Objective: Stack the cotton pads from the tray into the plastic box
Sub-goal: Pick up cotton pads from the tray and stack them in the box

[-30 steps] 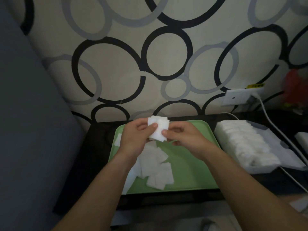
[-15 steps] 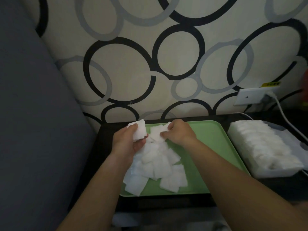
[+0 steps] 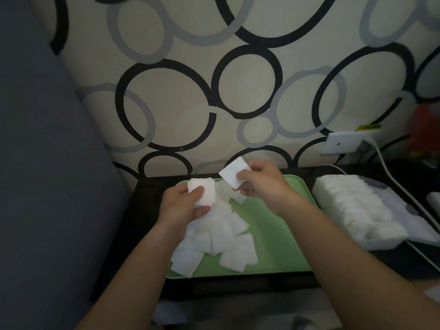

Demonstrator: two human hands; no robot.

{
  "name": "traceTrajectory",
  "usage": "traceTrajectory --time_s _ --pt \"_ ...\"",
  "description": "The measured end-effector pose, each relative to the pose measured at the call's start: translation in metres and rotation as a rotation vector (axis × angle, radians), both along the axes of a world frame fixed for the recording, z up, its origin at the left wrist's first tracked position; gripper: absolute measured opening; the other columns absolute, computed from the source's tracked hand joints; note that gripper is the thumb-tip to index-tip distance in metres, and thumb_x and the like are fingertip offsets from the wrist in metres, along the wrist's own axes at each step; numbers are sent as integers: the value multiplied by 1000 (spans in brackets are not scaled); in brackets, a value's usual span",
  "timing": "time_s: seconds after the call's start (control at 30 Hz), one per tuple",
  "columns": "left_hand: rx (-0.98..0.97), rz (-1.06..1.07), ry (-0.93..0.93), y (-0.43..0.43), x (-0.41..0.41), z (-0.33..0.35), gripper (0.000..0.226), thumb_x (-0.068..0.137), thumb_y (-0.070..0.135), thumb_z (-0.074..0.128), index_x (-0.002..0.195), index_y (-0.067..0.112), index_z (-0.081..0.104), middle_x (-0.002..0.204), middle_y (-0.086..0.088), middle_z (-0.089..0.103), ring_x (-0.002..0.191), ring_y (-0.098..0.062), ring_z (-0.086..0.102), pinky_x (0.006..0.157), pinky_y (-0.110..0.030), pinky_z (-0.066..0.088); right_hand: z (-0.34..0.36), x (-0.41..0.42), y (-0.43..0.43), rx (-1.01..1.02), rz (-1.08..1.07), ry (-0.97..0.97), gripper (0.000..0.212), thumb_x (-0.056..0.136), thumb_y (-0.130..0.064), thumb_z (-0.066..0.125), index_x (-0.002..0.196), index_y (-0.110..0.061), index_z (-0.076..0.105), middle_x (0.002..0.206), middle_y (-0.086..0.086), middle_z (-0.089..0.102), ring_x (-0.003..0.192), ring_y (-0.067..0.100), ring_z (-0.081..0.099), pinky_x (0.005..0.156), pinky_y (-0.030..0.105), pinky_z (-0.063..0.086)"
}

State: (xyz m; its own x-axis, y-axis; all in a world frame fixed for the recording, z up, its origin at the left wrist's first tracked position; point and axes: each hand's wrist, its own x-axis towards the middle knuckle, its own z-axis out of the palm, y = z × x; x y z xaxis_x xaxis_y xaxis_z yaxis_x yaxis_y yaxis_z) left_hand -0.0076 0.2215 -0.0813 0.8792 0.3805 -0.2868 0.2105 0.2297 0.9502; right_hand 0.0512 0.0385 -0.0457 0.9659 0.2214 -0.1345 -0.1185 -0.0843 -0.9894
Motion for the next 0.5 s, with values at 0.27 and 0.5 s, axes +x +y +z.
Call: traceTrajectory --time_s 0.27,0.5 --pt "-21 -211 -11 -31 -16 16 20 96 15 63 114 11 72 105 -9 76 90 -21 74 62 -25 58 -1 -30 -33 58 222 22 24 81 2 74 105 0 69 81 14 72 72 21 64 68 30 54" --pt "-26 -332 -36 -46 -19 25 17 96 18 62 104 17 77 101 -8 77 88 -21 75 69 -29 59 -4 -28 -34 -76 207 -8 29 76 1 80 102 5 67 66 6 71 57 12 63 61 25 54"
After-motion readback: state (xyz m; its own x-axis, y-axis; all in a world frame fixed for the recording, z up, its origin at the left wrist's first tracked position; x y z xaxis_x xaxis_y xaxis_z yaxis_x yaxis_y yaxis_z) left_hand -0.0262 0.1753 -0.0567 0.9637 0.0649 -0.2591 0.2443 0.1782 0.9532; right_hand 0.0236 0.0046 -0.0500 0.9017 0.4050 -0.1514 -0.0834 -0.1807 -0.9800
